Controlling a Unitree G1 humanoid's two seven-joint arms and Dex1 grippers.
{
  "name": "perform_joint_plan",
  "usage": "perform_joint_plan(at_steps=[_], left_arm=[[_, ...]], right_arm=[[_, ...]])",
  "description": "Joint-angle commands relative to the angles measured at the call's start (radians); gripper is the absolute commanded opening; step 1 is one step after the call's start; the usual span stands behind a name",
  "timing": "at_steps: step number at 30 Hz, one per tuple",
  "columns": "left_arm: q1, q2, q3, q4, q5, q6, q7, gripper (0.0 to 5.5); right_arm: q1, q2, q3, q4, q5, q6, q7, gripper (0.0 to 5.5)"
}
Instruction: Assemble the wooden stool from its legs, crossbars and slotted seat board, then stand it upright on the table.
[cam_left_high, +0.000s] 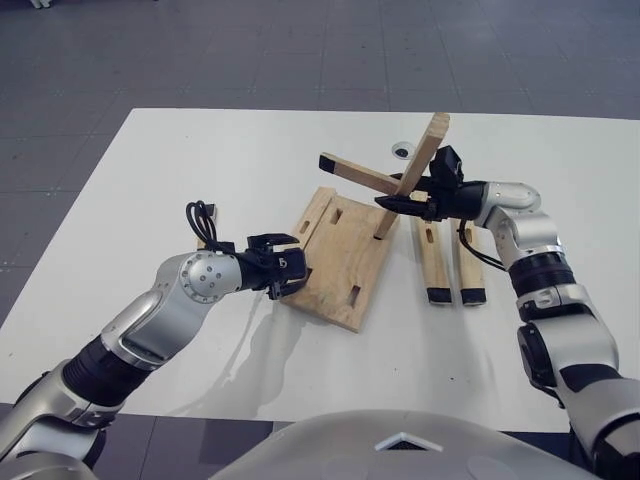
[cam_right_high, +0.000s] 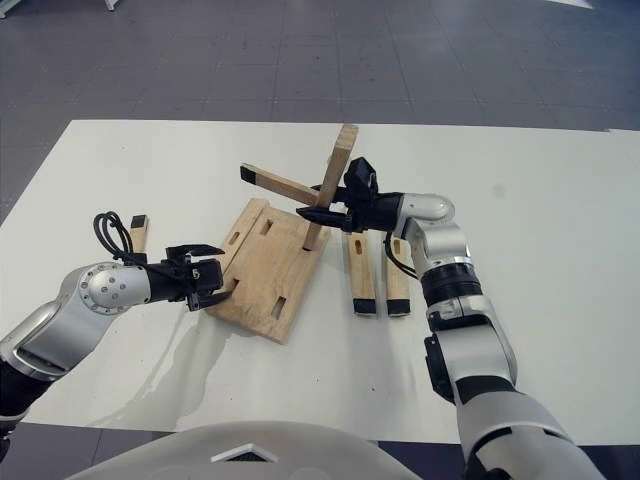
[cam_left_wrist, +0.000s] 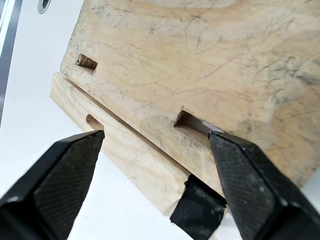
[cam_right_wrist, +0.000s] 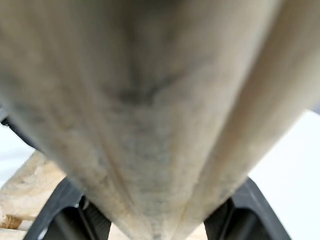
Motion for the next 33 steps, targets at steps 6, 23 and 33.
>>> perform_joint_plan(at_steps=[6, 23, 33], left_arm=[[0.087, -0.021, -0.017, 0.001, 0.028, 0.083, -0.034, 3.88], [0.116, -0.093, -0.014, -0.02, 0.066, 0.116, -0.03, 3.88], [0.114, -0.114, -0.008, -0.018, 0.082, 0.123, -0.035, 3.88]], right_arm=[[0.244, -0.072, 0.113, -0.066, -0.053, 0.39, -0.1, 2.02], [0.072, -0.071, 0.035, 0.138, -0.02, 0.321, -0.159, 2.02], [0.071, -0.066, 0.06, 0.117, -0.051, 0.238, -0.142, 2.98]])
